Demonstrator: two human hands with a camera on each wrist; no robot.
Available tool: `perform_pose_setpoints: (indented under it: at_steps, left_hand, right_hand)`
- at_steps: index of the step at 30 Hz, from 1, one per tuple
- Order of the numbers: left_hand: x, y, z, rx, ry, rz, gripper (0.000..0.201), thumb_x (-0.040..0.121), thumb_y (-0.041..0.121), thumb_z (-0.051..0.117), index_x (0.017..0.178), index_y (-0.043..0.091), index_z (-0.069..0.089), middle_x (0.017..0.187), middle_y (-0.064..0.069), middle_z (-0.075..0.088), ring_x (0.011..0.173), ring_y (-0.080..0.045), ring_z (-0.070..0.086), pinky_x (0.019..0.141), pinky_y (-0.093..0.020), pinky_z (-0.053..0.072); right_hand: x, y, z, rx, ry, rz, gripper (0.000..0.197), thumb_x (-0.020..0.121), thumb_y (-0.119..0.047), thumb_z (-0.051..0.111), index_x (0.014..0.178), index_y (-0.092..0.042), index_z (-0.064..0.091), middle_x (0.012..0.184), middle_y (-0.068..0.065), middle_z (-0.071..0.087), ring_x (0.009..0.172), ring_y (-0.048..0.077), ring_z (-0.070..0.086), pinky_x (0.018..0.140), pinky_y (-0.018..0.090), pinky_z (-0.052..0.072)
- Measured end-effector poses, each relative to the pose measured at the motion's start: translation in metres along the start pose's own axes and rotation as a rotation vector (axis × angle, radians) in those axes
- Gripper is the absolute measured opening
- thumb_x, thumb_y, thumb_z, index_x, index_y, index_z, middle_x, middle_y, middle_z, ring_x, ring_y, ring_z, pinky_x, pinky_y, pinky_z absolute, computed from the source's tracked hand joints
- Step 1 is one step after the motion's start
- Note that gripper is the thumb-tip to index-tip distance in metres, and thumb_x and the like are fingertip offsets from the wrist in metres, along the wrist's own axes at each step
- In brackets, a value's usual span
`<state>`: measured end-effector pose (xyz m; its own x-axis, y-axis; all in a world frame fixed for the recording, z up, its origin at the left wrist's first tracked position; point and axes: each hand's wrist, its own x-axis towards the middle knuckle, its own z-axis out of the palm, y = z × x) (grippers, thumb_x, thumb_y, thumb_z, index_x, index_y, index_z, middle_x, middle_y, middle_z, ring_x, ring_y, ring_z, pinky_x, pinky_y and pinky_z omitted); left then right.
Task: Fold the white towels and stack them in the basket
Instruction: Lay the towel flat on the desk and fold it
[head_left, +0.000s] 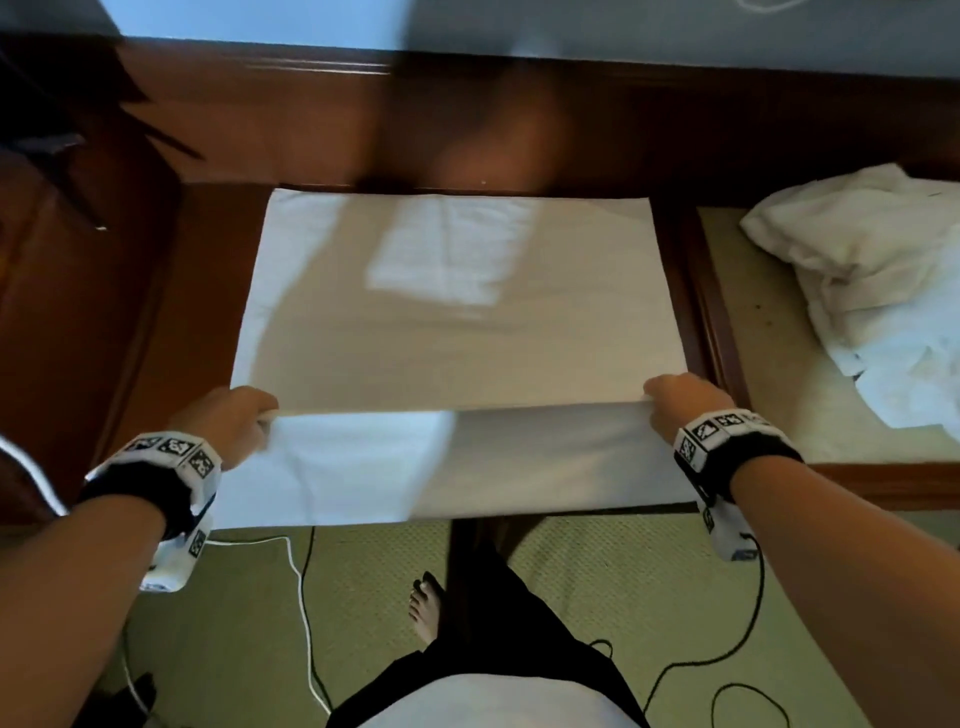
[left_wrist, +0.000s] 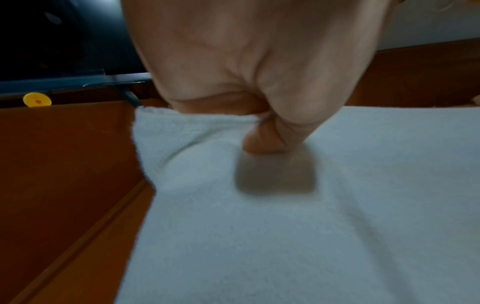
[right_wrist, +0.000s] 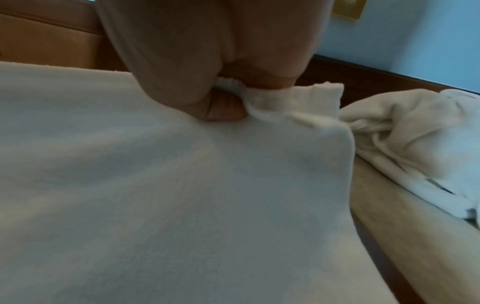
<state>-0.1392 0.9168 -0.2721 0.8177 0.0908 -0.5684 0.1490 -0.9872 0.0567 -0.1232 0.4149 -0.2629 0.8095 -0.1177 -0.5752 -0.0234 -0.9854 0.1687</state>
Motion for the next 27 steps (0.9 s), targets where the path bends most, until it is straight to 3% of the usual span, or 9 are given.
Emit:
perform_pose_setpoints:
  at_steps: [3, 6, 12, 14, 16, 18, 20, 24, 27]
  left_hand:
    - [0.028, 0.005, -0.024, -0.027, 0.048, -0.014, 0.019, 0.075, -0.003, 0.054, 0.066, 0.013, 0.059, 0.067, -0.008, 0.06, 0.065, -0.03, 0.058, 0.059, -0.038, 0.049]
    - [0.062, 0.009, -0.045, 0.013, 0.076, -0.037, 0.018, 0.075, -0.002, 0.053, 0.067, 0.014, 0.058, 0.069, -0.009, 0.059, 0.066, -0.031, 0.057, 0.057, -0.032, 0.042]
    - [0.123, 0.014, -0.057, 0.086, 0.124, -0.068, 0.019, 0.083, 0.004, 0.055, 0.073, 0.019, 0.059, 0.076, -0.01, 0.06, 0.073, -0.033, 0.056, 0.064, -0.035, 0.044]
    - [0.131, 0.019, -0.054, 0.105, 0.215, -0.074, 0.016, 0.088, 0.009, 0.056, 0.081, 0.021, 0.062, 0.079, -0.01, 0.062, 0.074, -0.035, 0.058, 0.064, -0.037, 0.045]
    - [0.133, 0.024, -0.045, 0.167, 0.315, -0.033, 0.024, 0.089, 0.012, 0.059, 0.105, 0.027, 0.068, 0.105, -0.012, 0.07, 0.092, -0.039, 0.064, 0.075, -0.042, 0.05]
    - [0.128, 0.027, -0.025, 0.182, 0.353, 0.002, 0.05, 0.088, 0.02, 0.063, 0.137, 0.025, 0.055, 0.14, -0.011, 0.057, 0.123, -0.038, 0.055, 0.097, -0.051, 0.046]
    - [0.113, 0.034, 0.011, 0.085, 0.337, 0.054, 0.063, 0.094, 0.036, 0.056, 0.152, 0.021, 0.037, 0.158, -0.013, 0.036, 0.141, -0.038, 0.036, 0.11, -0.056, 0.033]
    - [0.063, 0.04, 0.098, 0.013, 0.207, 0.113, 0.073, 0.097, 0.06, 0.024, 0.161, 0.03, 0.006, 0.169, -0.003, -0.003, 0.153, -0.038, 0.007, 0.118, -0.063, 0.014]
    - [0.028, 0.035, 0.132, -0.001, 0.208, 0.089, 0.074, 0.097, 0.063, 0.015, 0.161, 0.031, -0.001, 0.168, 0.002, -0.017, 0.154, -0.038, -0.001, 0.118, -0.064, 0.009]
  right_hand:
    - [0.028, 0.0, -0.027, 0.017, 0.075, -0.002, 0.026, 0.088, -0.005, 0.048, 0.105, -0.018, 0.063, 0.111, 0.013, 0.065, 0.099, 0.035, 0.063, 0.075, 0.037, 0.047]
    - [0.06, -0.001, -0.049, 0.045, 0.122, -0.02, 0.022, 0.088, -0.004, 0.049, 0.099, -0.018, 0.063, 0.107, 0.014, 0.065, 0.097, 0.037, 0.063, 0.072, 0.036, 0.045]
    - [0.124, -0.005, -0.066, 0.103, 0.164, -0.038, 0.023, 0.085, -0.004, 0.052, 0.099, -0.015, 0.066, 0.104, 0.016, 0.065, 0.096, 0.038, 0.062, 0.076, 0.038, 0.049]
    - [0.139, -0.005, -0.061, 0.076, 0.201, -0.052, 0.025, 0.085, -0.004, 0.054, 0.104, -0.012, 0.067, 0.107, 0.016, 0.064, 0.101, 0.038, 0.06, 0.083, 0.042, 0.048]
    - [0.148, -0.002, -0.046, 0.049, 0.378, -0.074, 0.033, 0.08, -0.004, 0.058, 0.112, -0.009, 0.066, 0.118, 0.016, 0.061, 0.111, 0.039, 0.053, 0.093, 0.049, 0.043]
    - [0.146, -0.003, -0.024, 0.12, 0.549, -0.077, 0.044, 0.078, -0.007, 0.061, 0.121, -0.009, 0.062, 0.133, 0.017, 0.053, 0.119, 0.041, 0.047, 0.097, 0.055, 0.037]
    - [0.134, -0.011, 0.004, 0.215, 0.62, -0.114, 0.048, 0.085, -0.02, 0.058, 0.132, -0.013, 0.054, 0.146, 0.015, 0.044, 0.128, 0.04, 0.042, 0.1, 0.056, 0.035]
    - [0.088, -0.033, 0.075, 0.204, 0.327, -0.197, 0.066, 0.097, -0.055, 0.03, 0.156, -0.03, 0.016, 0.166, 0.005, -0.001, 0.151, 0.032, 0.006, 0.115, 0.054, 0.017]
    - [0.057, -0.028, 0.116, 0.156, 0.254, -0.213, 0.07, 0.096, -0.064, 0.017, 0.157, -0.036, -0.004, 0.163, -0.001, -0.022, 0.151, 0.026, -0.017, 0.121, 0.055, 0.005]
